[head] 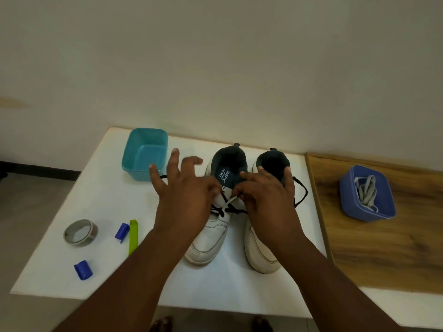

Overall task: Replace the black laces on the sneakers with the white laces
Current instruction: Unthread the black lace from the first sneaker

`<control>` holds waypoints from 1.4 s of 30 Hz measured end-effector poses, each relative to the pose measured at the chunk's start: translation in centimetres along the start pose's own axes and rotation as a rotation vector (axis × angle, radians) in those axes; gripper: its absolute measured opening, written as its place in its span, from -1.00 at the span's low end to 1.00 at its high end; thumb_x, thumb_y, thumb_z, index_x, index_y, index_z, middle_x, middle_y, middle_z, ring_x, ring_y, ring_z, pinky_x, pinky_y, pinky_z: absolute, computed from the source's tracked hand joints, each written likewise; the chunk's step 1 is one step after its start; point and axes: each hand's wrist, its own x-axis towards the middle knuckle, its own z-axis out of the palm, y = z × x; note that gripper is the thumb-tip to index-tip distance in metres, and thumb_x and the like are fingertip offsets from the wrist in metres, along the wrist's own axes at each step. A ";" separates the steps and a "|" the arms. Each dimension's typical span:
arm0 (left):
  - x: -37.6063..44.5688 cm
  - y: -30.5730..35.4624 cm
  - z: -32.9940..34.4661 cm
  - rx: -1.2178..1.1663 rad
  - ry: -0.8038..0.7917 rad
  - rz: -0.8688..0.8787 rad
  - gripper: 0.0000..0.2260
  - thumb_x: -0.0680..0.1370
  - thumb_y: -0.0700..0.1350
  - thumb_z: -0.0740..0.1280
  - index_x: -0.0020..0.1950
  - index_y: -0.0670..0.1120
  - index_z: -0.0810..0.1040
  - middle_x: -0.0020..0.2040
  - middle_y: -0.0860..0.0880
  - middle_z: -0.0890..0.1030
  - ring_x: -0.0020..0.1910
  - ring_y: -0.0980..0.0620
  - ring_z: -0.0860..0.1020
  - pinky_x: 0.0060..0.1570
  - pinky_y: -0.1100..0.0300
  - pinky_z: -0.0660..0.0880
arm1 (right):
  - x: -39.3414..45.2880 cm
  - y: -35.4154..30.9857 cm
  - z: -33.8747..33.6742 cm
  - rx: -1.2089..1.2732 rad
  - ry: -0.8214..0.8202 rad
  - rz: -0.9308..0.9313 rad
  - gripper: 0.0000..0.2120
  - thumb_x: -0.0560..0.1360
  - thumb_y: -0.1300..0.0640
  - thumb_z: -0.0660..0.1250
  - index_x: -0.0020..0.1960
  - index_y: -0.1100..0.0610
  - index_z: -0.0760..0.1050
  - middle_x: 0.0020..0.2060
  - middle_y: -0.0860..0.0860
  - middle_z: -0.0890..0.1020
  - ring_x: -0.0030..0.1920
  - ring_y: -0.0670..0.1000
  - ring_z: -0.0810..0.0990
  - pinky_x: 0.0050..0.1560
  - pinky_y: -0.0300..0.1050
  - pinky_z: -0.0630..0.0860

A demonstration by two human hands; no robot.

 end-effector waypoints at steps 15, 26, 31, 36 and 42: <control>0.3 -1.0 -2.3 -0.573 0.272 -0.418 -0.79 0.66 -0.03 0.09 -0.07 -0.04 0.46 -0.23 0.05 0.52 -0.23 0.10 0.50 -0.28 0.18 0.40 | -0.4 -0.2 0.2 0.078 0.002 -0.014 -0.81 0.58 0.12 0.33 0.08 -0.14 0.61 0.33 -0.12 0.56 0.53 0.04 0.33 0.58 0.17 -0.26; 0.0 -0.7 -0.1 -0.085 0.094 -0.251 -0.56 0.43 0.49 0.23 0.03 0.20 0.59 0.43 0.02 0.35 0.57 -0.14 0.03 0.44 -0.31 -0.03 | -0.4 -0.8 0.8 0.070 -0.075 -0.119 -0.75 0.50 0.25 0.46 0.02 -0.09 0.68 0.39 0.12 0.52 0.51 0.20 0.34 0.56 0.12 -0.04; 0.1 -0.7 0.3 -0.049 0.056 -0.218 -0.74 0.47 0.34 0.35 -0.09 0.19 0.64 0.38 0.07 0.41 0.58 -0.12 0.04 0.45 -0.33 -0.08 | -0.5 -0.5 0.7 0.078 -0.084 -0.131 -0.78 0.47 0.31 0.49 -0.06 -0.01 0.68 0.36 0.13 0.55 0.47 0.26 0.33 0.47 -0.06 -0.11; 0.2 -1.1 0.1 -0.018 0.076 -0.239 -0.81 0.50 0.22 0.39 -0.03 0.16 0.67 0.38 0.07 0.44 0.58 -0.12 0.06 0.46 -0.35 -0.04 | 0.0 0.9 -0.3 0.066 -0.163 -0.083 -0.82 0.58 0.17 0.38 0.03 -0.10 0.66 0.47 0.02 0.44 0.55 0.21 0.24 0.58 0.05 -0.04; 0.5 -0.7 -0.2 -0.232 -0.059 -0.305 -0.83 0.49 0.24 0.41 -0.13 0.18 0.64 0.44 0.13 0.39 0.59 -0.07 0.01 0.48 -0.30 -0.12 | -0.3 -0.3 0.0 0.043 -0.108 -0.043 -0.78 0.55 0.08 0.30 0.12 -0.11 0.64 0.54 0.06 0.34 0.61 0.14 0.12 0.60 0.11 -0.21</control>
